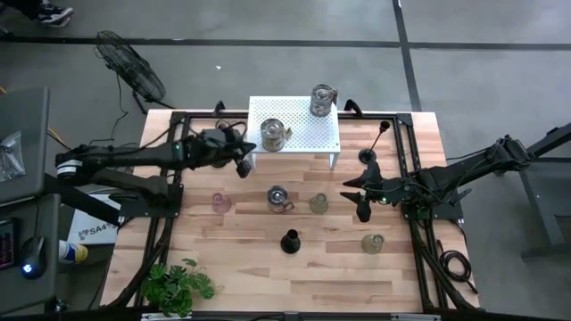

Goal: Pick & Place candle stick holders
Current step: Align the left scented candle on the shelf with the other scented candle

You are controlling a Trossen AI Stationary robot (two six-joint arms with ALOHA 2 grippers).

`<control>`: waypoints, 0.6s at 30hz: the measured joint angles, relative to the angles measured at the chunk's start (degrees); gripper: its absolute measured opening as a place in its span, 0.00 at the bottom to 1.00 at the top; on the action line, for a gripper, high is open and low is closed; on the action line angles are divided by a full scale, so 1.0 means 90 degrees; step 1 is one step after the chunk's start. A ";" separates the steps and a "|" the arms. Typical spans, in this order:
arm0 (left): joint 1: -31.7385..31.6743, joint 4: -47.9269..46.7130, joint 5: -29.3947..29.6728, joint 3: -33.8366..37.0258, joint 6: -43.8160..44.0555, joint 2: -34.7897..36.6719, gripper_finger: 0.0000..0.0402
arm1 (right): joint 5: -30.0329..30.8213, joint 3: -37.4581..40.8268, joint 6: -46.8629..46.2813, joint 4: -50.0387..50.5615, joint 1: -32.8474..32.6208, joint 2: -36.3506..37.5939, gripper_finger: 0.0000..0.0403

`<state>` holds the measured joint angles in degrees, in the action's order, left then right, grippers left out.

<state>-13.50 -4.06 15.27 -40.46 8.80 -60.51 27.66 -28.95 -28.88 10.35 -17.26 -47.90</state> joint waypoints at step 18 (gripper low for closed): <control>-0.0083 0.3404 -0.0220 0.0890 -0.0496 -0.1175 0.00 | 0.0608 0.0000 0.0000 -0.0299 0.0005 0.0002 0.40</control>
<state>-14.24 26.58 13.29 -32.46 4.34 -71.09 33.12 -28.95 -28.88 7.66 -17.21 -47.88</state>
